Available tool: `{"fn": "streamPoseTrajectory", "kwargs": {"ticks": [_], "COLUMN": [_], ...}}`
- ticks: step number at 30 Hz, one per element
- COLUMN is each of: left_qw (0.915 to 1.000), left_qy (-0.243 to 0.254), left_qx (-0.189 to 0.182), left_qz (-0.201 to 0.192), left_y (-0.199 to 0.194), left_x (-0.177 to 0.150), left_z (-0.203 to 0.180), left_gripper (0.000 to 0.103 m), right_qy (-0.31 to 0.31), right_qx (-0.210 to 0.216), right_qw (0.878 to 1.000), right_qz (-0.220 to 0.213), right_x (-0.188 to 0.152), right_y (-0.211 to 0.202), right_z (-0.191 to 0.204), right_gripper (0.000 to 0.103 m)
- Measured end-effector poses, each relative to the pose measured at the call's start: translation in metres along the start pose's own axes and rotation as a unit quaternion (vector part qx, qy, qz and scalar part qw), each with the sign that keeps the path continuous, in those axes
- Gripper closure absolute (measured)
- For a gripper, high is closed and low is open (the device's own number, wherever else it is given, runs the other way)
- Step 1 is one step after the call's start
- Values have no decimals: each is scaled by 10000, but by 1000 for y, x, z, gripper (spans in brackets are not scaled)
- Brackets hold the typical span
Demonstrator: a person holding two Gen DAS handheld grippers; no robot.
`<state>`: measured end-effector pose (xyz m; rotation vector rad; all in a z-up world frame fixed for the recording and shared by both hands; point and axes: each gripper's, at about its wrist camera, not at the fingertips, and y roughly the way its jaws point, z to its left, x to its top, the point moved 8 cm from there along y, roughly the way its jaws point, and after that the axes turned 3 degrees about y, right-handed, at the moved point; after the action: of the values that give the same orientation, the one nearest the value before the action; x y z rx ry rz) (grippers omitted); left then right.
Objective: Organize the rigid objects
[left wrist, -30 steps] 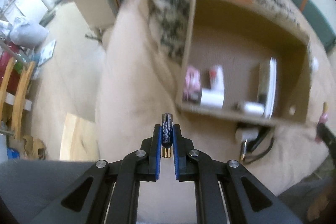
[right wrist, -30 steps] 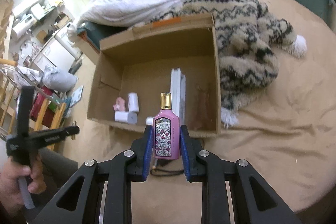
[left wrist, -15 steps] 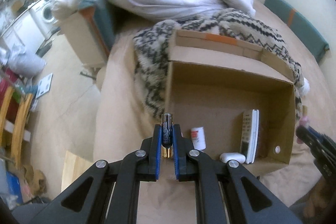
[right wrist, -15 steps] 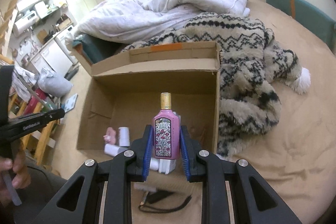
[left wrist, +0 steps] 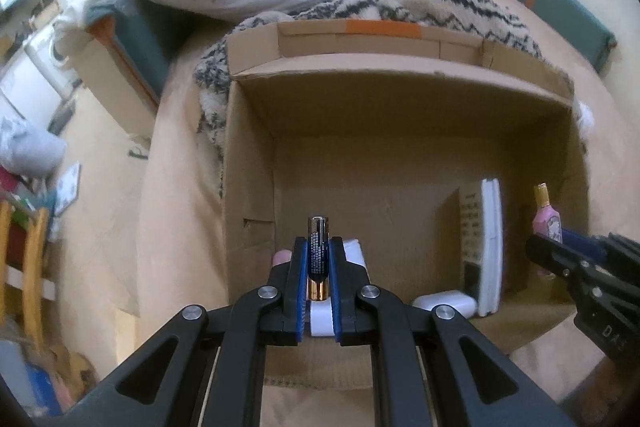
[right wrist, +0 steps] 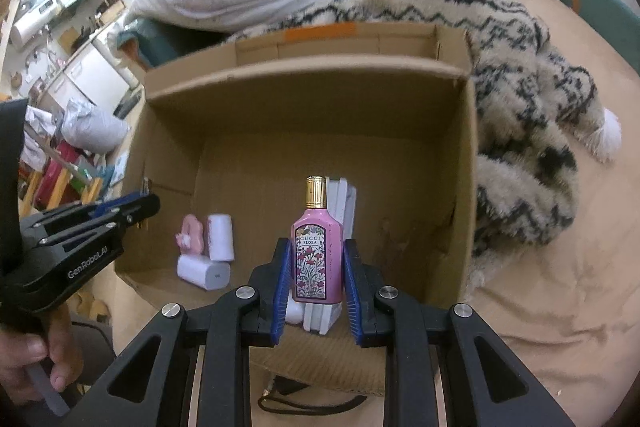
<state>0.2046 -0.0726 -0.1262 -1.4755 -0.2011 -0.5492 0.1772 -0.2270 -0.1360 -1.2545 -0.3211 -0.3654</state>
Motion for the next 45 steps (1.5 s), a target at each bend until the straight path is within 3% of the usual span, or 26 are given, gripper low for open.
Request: {"fn": "streamPoseTrajectory", "kwargs": {"ticks": [12,23,27,29,31,33,36,38,45], "left_qw": [9990,9991,9994,9994,9995,9996,9997,9998,9999], "left_qy": [-203,-146,-190,-219,-209,-192,-165,-169,-152], "left_qx": [5,-29,-33,-69,-66,-65,-84,-50,-12], "left_qz": [411,400,283,256,230,212,187,130,-17], "left_y": [22,20,15,13,12,10,8,6,0], "left_x": [-15,-14,-11,-10,-9,-8,-7,-5,-1], "left_z": [10,7,9,9,9,8,6,7,6], "left_gripper": [94,94,94,94,93,89,68,43,41], "right_qy": [273,398,512,554,583,609,638,620,617], "right_qx": [-110,-160,38,120,130,127,206,229,157], "right_qw": [9987,9990,9987,9983,9980,9976,9967,9961,9953], "right_qz": [418,81,-56,-93,-189,-306,-448,-586,-729], "right_x": [-13,-1,6,8,11,15,19,22,24], "right_y": [17,6,-1,-3,-6,-10,-14,-18,-21], "right_z": [-10,-16,-15,-14,-14,-14,-13,-12,-14], "right_gripper": [77,77,77,67,24,15,0,0,0]}}
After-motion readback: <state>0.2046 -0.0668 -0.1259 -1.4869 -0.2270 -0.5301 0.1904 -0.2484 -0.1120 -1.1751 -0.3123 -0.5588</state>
